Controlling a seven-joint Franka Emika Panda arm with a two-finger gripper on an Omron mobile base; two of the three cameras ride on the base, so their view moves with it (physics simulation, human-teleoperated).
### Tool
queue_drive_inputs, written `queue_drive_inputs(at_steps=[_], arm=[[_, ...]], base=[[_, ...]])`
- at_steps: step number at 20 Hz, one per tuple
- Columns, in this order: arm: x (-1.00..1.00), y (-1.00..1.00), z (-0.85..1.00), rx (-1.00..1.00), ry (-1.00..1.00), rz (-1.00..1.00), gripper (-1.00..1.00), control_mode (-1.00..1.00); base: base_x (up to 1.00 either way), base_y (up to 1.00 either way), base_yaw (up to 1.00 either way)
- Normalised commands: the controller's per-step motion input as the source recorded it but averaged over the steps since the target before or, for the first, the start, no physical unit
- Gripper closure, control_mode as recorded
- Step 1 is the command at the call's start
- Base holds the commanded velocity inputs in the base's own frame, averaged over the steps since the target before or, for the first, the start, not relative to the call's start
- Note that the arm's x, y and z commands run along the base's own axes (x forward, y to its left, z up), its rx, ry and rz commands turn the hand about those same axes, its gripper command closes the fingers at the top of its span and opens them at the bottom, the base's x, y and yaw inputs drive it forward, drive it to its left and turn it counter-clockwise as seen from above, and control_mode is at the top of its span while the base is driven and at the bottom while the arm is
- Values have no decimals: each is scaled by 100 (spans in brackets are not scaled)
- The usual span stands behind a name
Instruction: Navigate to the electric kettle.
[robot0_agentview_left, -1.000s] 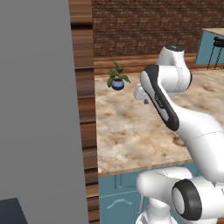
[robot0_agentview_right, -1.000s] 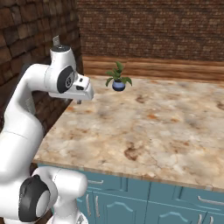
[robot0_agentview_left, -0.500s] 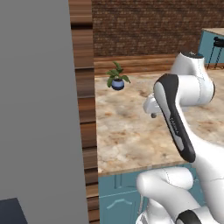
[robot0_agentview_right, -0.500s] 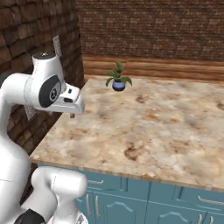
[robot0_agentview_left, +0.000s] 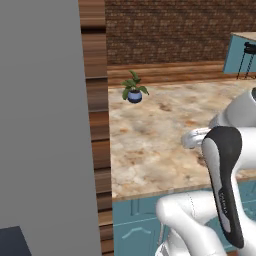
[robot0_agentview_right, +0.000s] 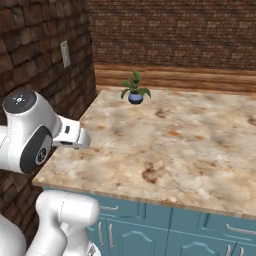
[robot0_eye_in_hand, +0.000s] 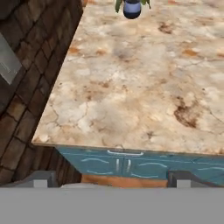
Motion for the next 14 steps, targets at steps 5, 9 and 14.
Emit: queue_drive_inputs(at_steps=[5, 9, 14], arm=[[0, 0, 0, 0, 0, 0, -100, 100], [0, 0, 0, 0, 0, 0, -100, 100], [0, 0, 0, 0, 0, 0, -100, 100]], base=[[-83, -92, 0], [-84, -100, 0], [-48, -100, -21]])
